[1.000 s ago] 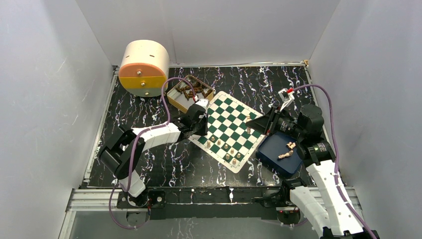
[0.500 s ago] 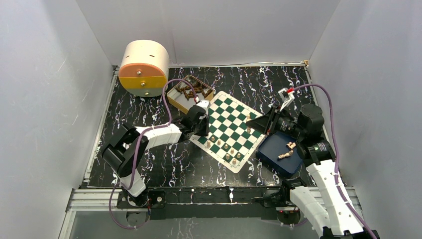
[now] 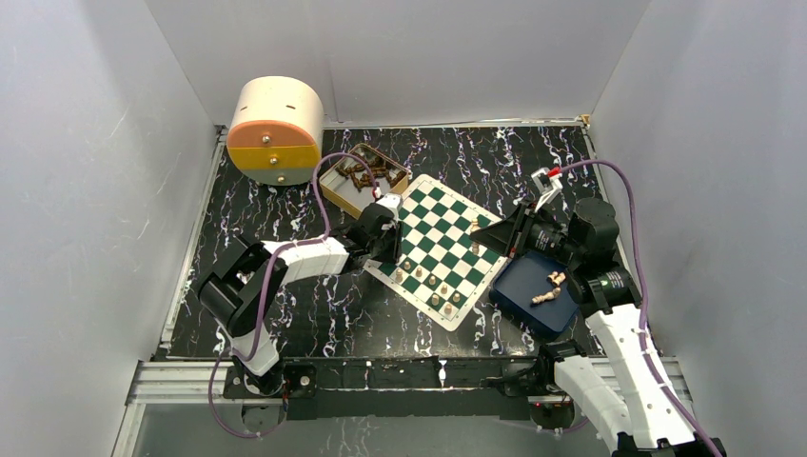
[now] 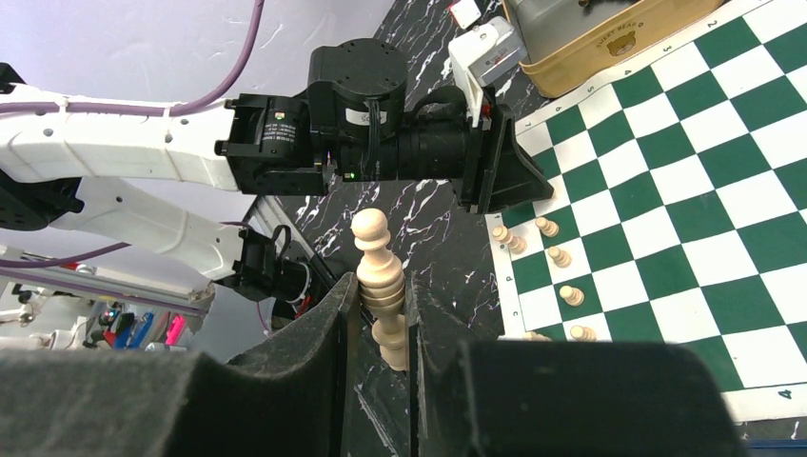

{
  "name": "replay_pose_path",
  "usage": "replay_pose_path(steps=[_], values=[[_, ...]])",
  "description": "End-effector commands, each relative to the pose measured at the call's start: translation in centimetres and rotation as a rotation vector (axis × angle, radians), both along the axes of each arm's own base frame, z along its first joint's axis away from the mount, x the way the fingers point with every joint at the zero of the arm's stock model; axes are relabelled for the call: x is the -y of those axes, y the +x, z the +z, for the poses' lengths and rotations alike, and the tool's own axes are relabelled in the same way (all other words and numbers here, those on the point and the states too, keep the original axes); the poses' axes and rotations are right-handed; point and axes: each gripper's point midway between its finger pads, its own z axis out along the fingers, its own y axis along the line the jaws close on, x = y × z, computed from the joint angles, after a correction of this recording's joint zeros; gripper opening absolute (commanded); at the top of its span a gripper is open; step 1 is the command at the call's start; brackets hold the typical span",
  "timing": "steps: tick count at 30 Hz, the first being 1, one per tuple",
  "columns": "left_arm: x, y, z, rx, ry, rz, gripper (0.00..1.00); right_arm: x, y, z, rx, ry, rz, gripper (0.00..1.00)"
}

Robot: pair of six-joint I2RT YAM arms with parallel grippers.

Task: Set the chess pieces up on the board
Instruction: Place the chess piece on the chessboard.

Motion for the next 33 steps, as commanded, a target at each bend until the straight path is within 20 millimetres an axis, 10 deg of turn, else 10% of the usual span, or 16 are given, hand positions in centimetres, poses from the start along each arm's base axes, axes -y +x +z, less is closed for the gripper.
replay_pose_path(steps=[1,8,18,26,33], values=[[0.0,0.1,0.1,0.008,-0.001,-0.007,0.32,-0.1,0.1,2.0,0.076,0.009,0.008,0.22],[-0.2,0.4,2.4,0.013,-0.003,0.024,0.36,0.0,0.3,1.2,0.059,-0.006,0.000,0.22],[1.1,0.5,12.3,0.047,-0.163,0.049,0.45,-0.1,0.5,-0.1,0.073,-0.025,0.014,0.21],[5.3,-3.7,22.5,-0.028,-0.505,-0.174,0.54,-0.8,0.3,-0.9,0.080,-0.014,0.067,0.21],[8.5,-7.3,27.6,-0.188,-0.823,-0.332,0.54,-1.6,0.0,-1.1,0.077,-0.002,0.115,0.22]])
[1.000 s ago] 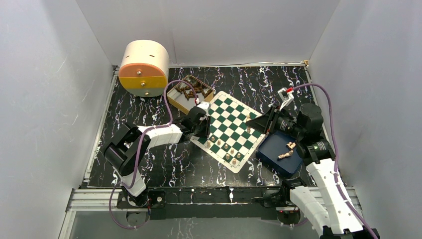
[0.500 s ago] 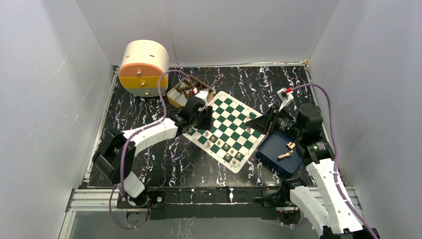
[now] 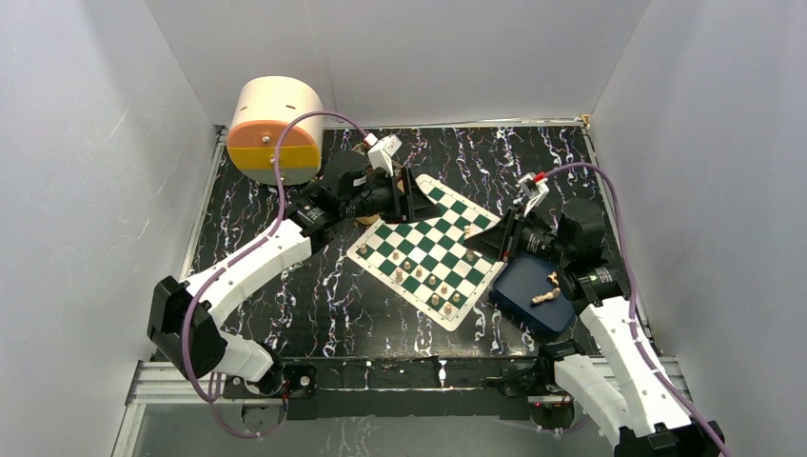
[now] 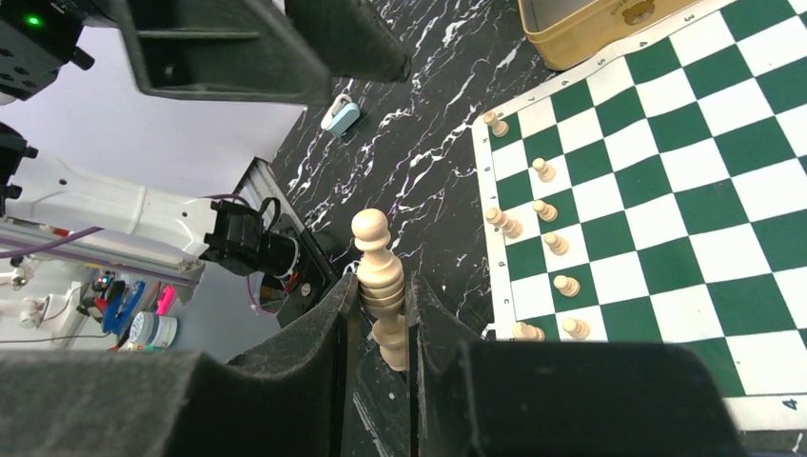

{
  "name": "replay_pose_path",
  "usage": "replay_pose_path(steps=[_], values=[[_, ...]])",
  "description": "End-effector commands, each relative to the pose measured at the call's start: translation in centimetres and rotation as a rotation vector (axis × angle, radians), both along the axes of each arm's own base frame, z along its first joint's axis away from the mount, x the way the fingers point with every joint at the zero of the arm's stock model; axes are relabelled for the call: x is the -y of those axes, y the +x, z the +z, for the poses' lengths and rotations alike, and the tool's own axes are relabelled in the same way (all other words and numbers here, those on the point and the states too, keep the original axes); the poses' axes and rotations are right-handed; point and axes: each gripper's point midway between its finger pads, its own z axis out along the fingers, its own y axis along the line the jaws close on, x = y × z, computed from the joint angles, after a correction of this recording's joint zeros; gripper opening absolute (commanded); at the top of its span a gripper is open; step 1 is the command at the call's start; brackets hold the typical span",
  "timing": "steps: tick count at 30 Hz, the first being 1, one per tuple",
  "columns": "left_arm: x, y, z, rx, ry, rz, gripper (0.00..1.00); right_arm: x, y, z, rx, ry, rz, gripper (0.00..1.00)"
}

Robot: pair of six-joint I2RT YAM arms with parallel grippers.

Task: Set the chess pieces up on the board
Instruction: Place the chess piece on the chessboard.

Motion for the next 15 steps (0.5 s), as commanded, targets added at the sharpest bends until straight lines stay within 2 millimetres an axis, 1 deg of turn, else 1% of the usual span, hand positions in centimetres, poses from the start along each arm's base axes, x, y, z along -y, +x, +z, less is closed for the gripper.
replay_pose_path(steps=[1,5,7,11,15], values=[[2.4,-3.5,4.7,-0.138,-0.262,-0.182,0.54,-1.0,-0.1,1.7,0.090,0.031,0.064,0.22],[3.2,-4.0,5.7,-0.184,-0.340,-0.225,0.55,-1.7,-0.1,1.8,0.090,0.028,0.080,0.21],[3.4,-4.1,5.8,-0.192,-0.350,-0.237,0.56,-2.1,-0.2,1.8,0.089,0.028,0.092,0.22],[3.4,-4.4,4.6,-0.222,-0.318,-0.256,0.56,-2.4,-0.1,2.0,0.095,0.034,0.088,0.22],[3.4,-4.7,3.4,-0.265,-0.295,-0.267,0.53,-2.7,-0.1,2.0,0.090,0.044,0.090,0.22]])
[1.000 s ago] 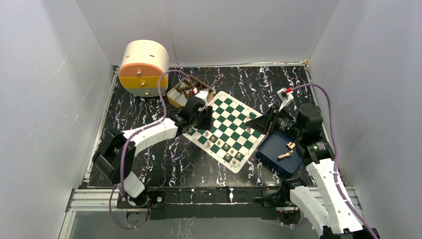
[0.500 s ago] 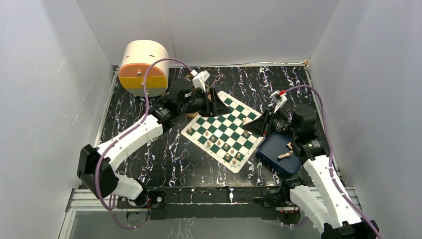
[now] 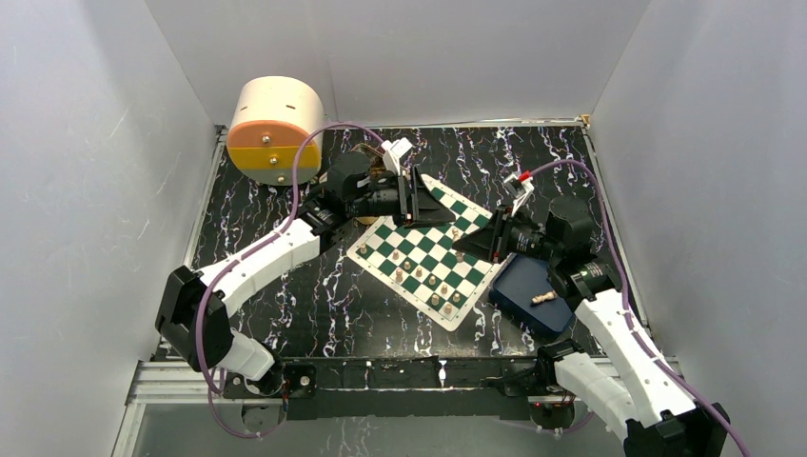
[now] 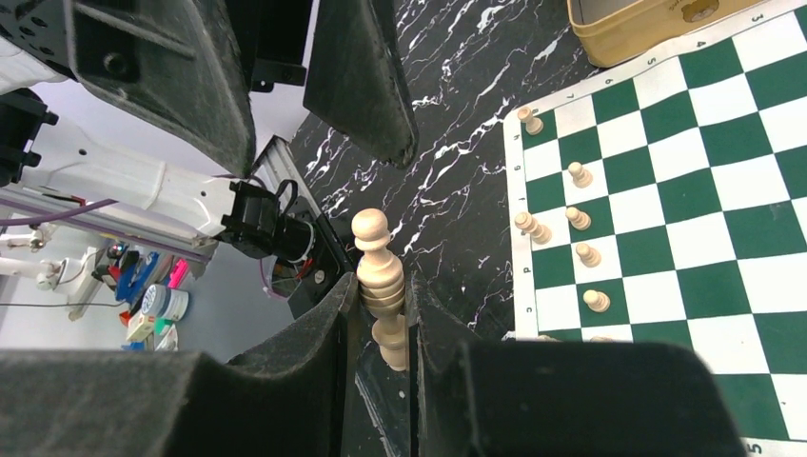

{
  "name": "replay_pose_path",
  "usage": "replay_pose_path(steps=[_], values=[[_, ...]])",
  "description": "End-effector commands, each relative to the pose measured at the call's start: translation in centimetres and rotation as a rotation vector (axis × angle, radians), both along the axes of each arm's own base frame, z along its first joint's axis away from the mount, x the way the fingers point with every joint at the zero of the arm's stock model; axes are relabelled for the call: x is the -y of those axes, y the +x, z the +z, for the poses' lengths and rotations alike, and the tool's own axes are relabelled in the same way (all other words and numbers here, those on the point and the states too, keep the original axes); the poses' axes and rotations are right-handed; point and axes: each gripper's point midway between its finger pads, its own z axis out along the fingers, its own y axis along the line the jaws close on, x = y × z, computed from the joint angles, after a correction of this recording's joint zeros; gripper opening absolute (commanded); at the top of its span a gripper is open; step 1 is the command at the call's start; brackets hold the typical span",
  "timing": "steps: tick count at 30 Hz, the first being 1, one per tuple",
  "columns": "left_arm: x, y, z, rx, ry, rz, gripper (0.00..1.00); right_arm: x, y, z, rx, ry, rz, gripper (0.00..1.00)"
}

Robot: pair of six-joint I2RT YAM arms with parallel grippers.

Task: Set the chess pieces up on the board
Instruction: Place the chess piece on the chessboard.

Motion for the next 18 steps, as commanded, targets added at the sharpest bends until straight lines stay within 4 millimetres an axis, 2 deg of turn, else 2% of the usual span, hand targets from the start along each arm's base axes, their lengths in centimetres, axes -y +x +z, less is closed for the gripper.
replay_pose_path(steps=[1,18], values=[[0.0,-1.0,-0.4,-0.028,-0.007,-0.062,0.52,-0.5,0.5,2.0,0.076,0.040,-0.001,0.22],[0.9,-1.6,-1.6,-0.062,0.015,-0.094,0.39,-1.3,0.5,1.9,0.065,0.038,0.005,0.22]])
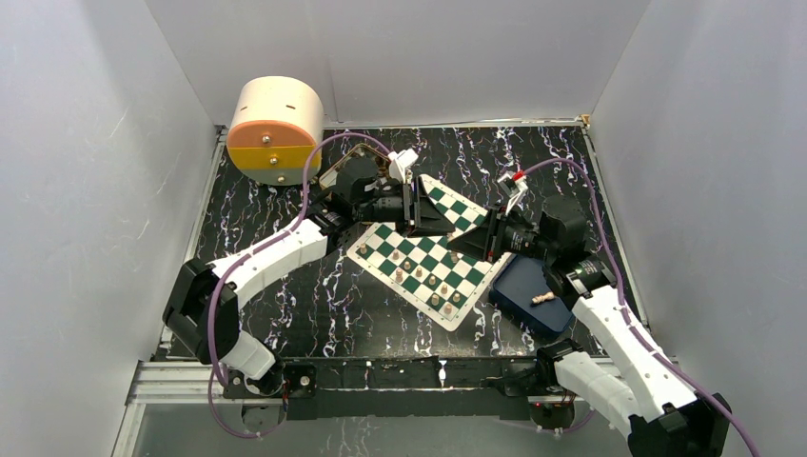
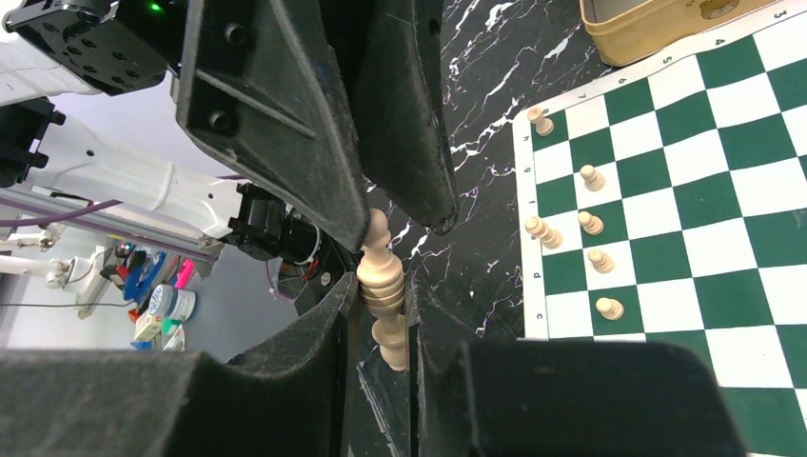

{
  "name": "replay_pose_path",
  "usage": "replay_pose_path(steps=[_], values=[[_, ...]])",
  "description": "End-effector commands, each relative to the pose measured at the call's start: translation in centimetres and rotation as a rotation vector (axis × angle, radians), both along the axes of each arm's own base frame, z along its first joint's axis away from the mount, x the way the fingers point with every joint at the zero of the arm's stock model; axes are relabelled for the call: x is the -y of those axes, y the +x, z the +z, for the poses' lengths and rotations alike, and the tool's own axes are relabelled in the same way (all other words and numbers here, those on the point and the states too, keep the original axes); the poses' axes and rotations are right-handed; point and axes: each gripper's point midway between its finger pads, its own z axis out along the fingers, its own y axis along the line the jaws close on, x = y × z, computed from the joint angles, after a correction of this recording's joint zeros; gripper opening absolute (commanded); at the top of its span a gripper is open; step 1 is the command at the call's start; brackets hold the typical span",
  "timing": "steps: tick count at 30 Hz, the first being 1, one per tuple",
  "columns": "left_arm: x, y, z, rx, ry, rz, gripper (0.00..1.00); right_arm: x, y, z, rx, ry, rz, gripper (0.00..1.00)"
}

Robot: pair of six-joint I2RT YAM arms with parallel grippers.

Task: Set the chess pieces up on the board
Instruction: Place the chess piece on the chessboard.

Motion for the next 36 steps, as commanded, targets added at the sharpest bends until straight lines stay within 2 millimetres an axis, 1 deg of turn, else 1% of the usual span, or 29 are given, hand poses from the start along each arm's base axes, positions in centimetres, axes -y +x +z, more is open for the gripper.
replay_pose_path(steps=[1,4,9,12,15,18,24,26,29,33,36], values=[[0.4,-0.8,0.9,0.021,-0.006,-0.040,0.37,-0.3,0.4,1.7,0.069,0.027,-0.006,0.22],[0.5,-0.8,0.9,0.021,-0.001,-0.042,0.29,-0.4,0.4,1.5,0.059,0.025,-0.006,0.22],[0.5,-0.8,1.1,0.019,0.010,-0.038,0.21,-0.3,0.4,1.1,0.038,0.020,-0.017,0.23],[0.4,-0.9,0.9,0.015,0.019,-0.040,0.21,-0.3,0.4,0.9,0.028,0.020,-0.024,0.23],[0.3,-1.0,0.8,0.015,0.026,-0.040,0.29,-0.2,0.5,0.5,0.011,0.015,-0.038,0.23],[0.2,-1.0,0.8,0.013,0.028,-0.043,0.30,-0.2,0.6,0.3,-0.006,0.020,-0.046,0.22],[0.3,-1.1,0.9,0.010,0.025,-0.049,0.19,-0.4,0.6,0.7,-0.011,0.037,-0.036,0.23],[0.3,-1.0,1.0,0.012,0.024,-0.046,0.15,-0.4,0.5,0.6,-0.014,0.035,-0.038,0.25],[0.3,-0.9,1.2,0.019,0.024,-0.039,0.13,-0.3,0.4,0.4,-0.028,0.027,-0.038,0.32],[0.2,-0.6,1.8,0.036,0.021,-0.017,0.11,-0.3,-0.1,0.1,-0.043,0.025,-0.026,0.43],[0.2,-0.4,2.2,0.042,0.011,0.001,0.10,-0.2,-0.4,0.0,-0.041,0.026,-0.023,0.47]])
